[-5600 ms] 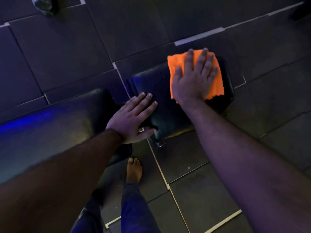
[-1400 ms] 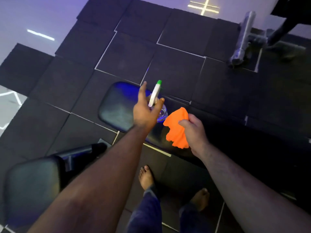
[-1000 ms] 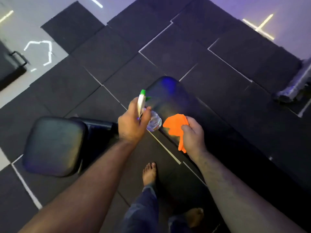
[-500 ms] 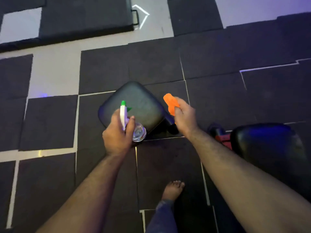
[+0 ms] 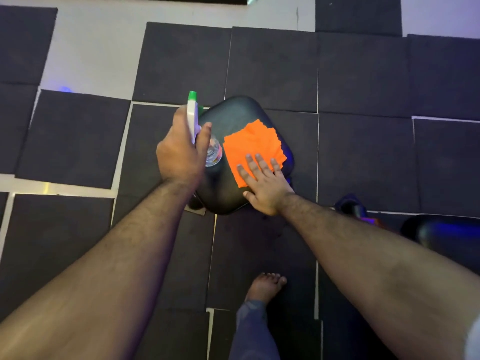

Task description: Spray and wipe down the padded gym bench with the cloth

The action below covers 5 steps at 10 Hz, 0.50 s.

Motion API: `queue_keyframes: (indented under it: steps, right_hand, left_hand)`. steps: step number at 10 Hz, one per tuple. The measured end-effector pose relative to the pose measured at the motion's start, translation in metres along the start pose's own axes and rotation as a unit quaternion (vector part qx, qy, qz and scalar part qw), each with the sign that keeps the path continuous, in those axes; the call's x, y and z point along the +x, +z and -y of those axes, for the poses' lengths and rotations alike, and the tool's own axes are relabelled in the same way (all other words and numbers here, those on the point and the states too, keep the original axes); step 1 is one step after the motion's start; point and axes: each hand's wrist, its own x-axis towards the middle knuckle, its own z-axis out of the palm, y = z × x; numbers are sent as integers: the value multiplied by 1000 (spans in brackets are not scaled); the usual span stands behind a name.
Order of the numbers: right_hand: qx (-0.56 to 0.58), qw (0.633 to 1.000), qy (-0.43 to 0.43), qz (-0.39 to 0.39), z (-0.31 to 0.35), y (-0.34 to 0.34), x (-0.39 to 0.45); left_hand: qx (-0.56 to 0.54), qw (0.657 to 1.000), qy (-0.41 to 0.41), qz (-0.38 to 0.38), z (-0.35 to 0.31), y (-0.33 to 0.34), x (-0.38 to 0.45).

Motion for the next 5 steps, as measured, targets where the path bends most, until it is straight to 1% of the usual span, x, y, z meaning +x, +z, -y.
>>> queue_keyframes:
  steps: [1,2,3,4,5]
  right_hand:
    - [-6,1000,6,17,2,-6,-2]
    - [6,999,27,34,8,-14,-4]
    - [63,997,52,13,14,-22,-18]
    - [116,991,67,-29,15,-15,-43]
    - [140,983,107,-61,6,-1,-75]
  left_hand:
    - [33,996,-64,48,-4,9,5]
    - [45,994,-81,52,-9,9,5]
    - [-8,992,-104,68,-11,0,-1]
    - [-76,979,-182,55,-1,-7,-22]
    - [-70,968,-230,74,1,0,-66]
